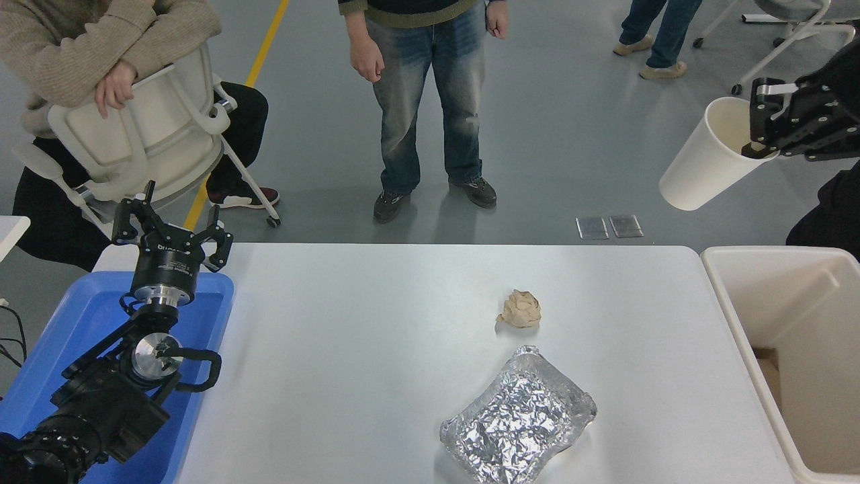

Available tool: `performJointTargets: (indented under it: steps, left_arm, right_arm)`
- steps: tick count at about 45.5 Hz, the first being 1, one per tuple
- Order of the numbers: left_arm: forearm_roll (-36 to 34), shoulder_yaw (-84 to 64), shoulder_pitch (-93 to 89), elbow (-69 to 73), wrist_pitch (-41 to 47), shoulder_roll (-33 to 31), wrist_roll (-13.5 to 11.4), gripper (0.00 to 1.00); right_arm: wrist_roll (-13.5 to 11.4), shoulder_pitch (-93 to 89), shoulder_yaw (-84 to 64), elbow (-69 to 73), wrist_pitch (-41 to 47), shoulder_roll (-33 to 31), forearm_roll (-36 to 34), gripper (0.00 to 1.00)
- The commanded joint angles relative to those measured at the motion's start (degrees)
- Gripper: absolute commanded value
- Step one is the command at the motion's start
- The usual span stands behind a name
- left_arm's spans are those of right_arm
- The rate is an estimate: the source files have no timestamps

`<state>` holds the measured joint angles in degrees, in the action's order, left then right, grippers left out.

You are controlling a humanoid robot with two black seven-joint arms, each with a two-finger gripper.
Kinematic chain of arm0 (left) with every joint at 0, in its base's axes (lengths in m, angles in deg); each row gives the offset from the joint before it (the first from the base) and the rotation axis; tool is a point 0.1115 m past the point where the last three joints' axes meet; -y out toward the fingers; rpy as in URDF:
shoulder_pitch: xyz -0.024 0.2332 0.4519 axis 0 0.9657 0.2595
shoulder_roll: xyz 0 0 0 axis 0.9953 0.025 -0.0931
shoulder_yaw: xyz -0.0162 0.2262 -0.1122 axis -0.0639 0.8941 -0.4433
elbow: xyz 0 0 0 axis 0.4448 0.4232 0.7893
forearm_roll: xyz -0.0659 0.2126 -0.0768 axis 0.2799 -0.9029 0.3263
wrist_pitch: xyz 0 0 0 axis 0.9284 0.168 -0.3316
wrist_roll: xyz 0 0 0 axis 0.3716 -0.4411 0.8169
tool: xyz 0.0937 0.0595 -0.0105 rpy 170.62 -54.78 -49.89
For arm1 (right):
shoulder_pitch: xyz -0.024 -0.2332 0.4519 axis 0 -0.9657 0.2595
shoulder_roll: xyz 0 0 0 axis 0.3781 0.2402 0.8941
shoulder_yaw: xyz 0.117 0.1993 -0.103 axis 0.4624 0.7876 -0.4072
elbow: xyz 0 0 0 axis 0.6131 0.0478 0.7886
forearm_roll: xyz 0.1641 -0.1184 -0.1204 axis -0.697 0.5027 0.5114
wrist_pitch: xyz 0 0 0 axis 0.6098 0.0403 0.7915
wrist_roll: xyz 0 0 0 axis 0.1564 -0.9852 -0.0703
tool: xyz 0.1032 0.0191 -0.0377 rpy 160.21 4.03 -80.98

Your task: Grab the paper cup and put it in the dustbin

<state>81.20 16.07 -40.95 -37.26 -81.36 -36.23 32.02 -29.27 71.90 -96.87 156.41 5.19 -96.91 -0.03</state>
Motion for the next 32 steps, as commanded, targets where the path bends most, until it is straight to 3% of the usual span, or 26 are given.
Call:
performJointTargets:
  steps: [1, 10, 19, 32]
  left_arm:
    - [0.0, 0.01, 0.0, -0.06, 0.0, 0.0, 0.0, 0.99]
    - [0.0, 0.01, 0.0, 0.03, 0.0, 0.0, 0.0, 0.99]
    - [0.0, 0.01, 0.0, 0.03, 0.0, 0.0, 0.0, 0.99]
    - [0.0, 0.01, 0.0, -0.06, 0.0, 0.0, 0.0, 0.99]
  right_arm:
    - [-0.04, -9.33, -3.63, -4.53, 0.01, -4.95, 0.96, 0.0]
    - [0.05, -20.75, -3.02, -6.73, -14.3, -10.93, 0.87, 0.0]
    - [0.05, -36.66, -0.3, -12.96, -29.95, -11.11, 0.87, 0.0]
    - [0.05, -63.29, 16.65, -30.36, -36.03, -10.67, 0.61, 0.0]
